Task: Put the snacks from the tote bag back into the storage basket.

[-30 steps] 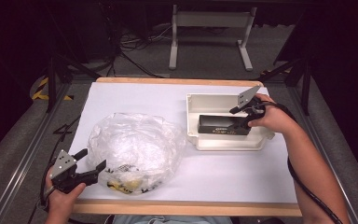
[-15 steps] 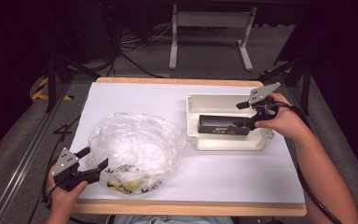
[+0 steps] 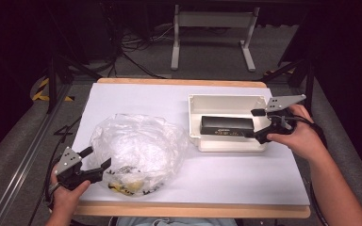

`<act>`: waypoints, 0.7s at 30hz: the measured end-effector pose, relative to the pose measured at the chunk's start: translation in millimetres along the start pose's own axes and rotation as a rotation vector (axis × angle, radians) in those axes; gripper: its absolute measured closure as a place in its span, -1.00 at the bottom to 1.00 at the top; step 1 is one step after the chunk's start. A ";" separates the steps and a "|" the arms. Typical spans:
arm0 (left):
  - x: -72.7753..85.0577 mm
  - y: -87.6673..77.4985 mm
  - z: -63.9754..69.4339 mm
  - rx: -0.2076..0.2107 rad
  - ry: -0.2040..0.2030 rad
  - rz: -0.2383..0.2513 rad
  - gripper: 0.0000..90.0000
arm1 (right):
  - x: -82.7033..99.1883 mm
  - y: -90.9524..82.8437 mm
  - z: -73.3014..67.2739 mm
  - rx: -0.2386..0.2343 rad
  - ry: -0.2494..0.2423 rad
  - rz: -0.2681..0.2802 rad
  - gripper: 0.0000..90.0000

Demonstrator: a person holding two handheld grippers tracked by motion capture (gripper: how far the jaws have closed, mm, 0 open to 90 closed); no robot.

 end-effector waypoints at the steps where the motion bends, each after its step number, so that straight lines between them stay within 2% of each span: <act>1: -0.1 0.4 -0.1 0.000 0.001 -0.001 -0.59 | 0.0 -2.1 -2.4 0.010 0.006 0.016 -0.74; 2: -0.1 0.4 -0.1 0.000 0.001 -0.001 -0.59 | 0.0 -2.1 -2.4 0.010 0.006 0.016 -0.74; 3: -0.6 1.0 0.2 0.002 0.000 0.002 -0.59 | 2.3 -6.2 -7.2 0.037 0.030 0.037 -0.74; 6: -1.2 1.8 0.7 0.005 -0.002 0.003 -0.59 | 5.4 -9.6 -12.3 0.055 0.034 0.049 -0.74; 12: -2.3 3.7 2.0 0.013 0.006 0.002 -0.59 | 9.2 -17.6 -33.9 0.070 0.068 0.159 -0.79; 17: -2.9 4.6 2.3 0.019 0.002 -0.002 -0.59 | 27.8 -8.4 -51.8 0.068 0.058 0.119 -0.79; 21: -2.9 4.7 2.8 0.020 0.005 -0.002 -0.59 | 37.5 -3.8 -60.8 0.068 0.074 0.144 -0.79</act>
Point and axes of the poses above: each handheld gripper's, and its own axes: y roughly forward along the jaws, x roughly out of its underside, z roughly to its right, the point moved 8 cm from there along y, roughly forward along the jaws, and after that the axes turned 3 degrees about -x, right-handed, at the moved point
